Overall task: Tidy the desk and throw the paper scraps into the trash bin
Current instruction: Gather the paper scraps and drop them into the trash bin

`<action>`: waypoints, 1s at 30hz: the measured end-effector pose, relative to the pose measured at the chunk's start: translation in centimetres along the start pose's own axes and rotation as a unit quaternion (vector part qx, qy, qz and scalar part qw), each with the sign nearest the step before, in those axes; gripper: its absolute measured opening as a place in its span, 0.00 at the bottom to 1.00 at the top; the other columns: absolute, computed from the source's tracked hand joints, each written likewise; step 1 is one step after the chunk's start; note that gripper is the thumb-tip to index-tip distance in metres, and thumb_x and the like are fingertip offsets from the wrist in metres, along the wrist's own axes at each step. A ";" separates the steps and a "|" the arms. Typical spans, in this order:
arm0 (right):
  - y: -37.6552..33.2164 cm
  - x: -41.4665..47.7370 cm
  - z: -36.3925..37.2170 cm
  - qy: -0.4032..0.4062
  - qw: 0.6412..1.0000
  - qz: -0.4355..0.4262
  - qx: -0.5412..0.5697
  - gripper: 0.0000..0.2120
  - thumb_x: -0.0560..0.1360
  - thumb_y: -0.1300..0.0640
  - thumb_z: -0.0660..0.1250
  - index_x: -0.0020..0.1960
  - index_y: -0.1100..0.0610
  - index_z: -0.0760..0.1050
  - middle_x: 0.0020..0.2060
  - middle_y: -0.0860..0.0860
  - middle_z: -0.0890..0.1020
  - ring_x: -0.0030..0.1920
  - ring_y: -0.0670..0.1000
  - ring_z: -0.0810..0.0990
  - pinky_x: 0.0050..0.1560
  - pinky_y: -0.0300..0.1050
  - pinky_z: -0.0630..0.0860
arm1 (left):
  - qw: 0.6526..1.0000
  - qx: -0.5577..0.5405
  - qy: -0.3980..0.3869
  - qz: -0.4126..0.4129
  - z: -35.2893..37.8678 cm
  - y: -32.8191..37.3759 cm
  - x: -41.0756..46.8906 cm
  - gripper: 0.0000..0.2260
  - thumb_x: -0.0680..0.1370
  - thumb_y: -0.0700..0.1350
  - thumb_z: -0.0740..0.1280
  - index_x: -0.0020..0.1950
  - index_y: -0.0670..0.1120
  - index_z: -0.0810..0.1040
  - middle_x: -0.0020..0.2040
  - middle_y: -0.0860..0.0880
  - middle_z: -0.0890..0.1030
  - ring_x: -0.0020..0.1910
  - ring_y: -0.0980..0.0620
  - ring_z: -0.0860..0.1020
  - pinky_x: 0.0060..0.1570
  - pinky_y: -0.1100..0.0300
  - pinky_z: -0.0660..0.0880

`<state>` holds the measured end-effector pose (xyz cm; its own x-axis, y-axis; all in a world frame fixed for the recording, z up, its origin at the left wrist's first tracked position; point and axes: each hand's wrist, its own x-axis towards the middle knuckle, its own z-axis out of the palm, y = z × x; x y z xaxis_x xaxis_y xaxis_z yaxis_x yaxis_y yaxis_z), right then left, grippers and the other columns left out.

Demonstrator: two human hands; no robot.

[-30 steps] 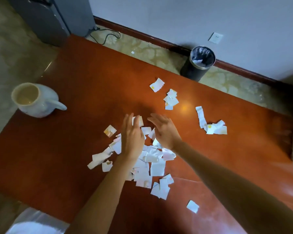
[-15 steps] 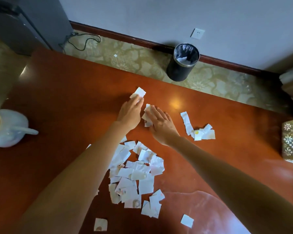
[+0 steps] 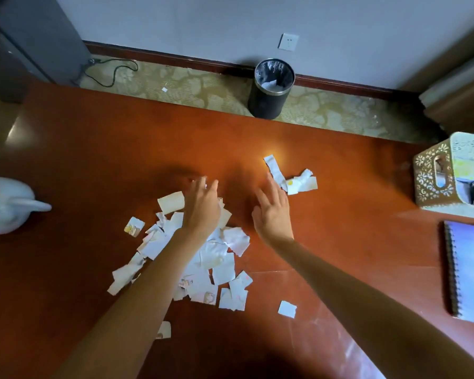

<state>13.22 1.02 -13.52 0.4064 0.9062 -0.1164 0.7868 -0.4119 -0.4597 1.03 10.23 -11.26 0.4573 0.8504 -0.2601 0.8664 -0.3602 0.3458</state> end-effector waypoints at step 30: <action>-0.6 -7.8 -1.1 -0.100 0.995 -0.009 -0.026 0.23 0.77 0.59 0.52 0.71 0.58 0.65 0.76 0.61 0.55 0.76 0.63 0.52 0.74 0.62 0.54 | 0.996 -0.084 0.019 -0.002 3.4 2.2 -10.3 0.25 0.80 0.34 0.56 0.76 0.45 0.58 0.78 0.45 0.55 0.77 0.46 0.54 0.73 0.52 0.58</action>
<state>10.09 -5.88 -11.33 0.2953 0.9125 -0.2829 0.8188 -0.3943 -0.4172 -1.12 -0.58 -10.86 0.4432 0.8666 -0.2292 0.8214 -0.2902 0.4909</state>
